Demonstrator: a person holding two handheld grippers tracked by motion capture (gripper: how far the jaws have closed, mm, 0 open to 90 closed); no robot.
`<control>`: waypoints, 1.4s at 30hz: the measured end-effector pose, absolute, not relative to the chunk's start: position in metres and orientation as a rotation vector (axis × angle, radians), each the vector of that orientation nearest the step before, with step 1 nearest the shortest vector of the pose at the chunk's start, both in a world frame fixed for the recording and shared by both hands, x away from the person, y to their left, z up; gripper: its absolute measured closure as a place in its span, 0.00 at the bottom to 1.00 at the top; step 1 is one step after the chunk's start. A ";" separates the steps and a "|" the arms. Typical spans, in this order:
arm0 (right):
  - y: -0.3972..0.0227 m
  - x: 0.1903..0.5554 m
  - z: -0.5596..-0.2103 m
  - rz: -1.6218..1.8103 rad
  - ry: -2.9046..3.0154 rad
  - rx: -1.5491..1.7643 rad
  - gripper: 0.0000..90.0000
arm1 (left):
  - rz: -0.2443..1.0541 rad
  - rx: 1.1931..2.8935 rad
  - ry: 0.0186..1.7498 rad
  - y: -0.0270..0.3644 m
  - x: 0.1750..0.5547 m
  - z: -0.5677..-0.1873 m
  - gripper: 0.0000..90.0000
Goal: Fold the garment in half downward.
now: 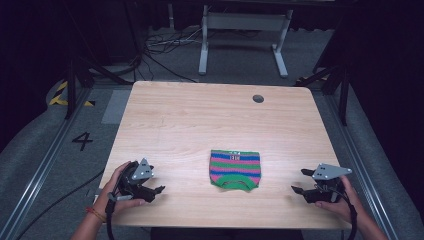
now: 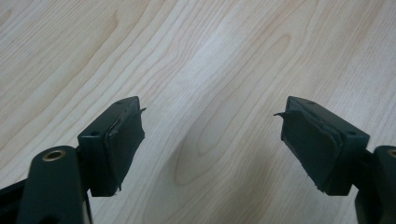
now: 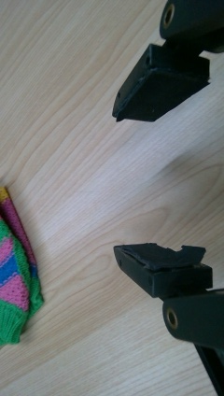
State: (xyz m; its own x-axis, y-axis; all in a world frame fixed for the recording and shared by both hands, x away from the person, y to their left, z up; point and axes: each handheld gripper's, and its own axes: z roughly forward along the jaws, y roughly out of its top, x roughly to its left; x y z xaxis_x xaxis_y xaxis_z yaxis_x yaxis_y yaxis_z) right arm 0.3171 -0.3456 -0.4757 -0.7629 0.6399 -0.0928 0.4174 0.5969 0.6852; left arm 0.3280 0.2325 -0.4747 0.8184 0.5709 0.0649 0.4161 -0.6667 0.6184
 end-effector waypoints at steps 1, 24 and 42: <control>-0.346 0.317 -0.476 0.948 2.498 0.857 0.32 | 0.338 2.395 0.723 0.232 0.328 -0.475 0.24; -0.399 0.299 -0.498 1.053 2.370 1.173 0.26 | 0.274 2.265 0.914 0.290 0.307 -0.491 0.18; -0.407 0.295 -0.505 1.006 2.313 1.217 0.24 | 0.327 2.242 0.949 0.296 0.303 -0.501 0.16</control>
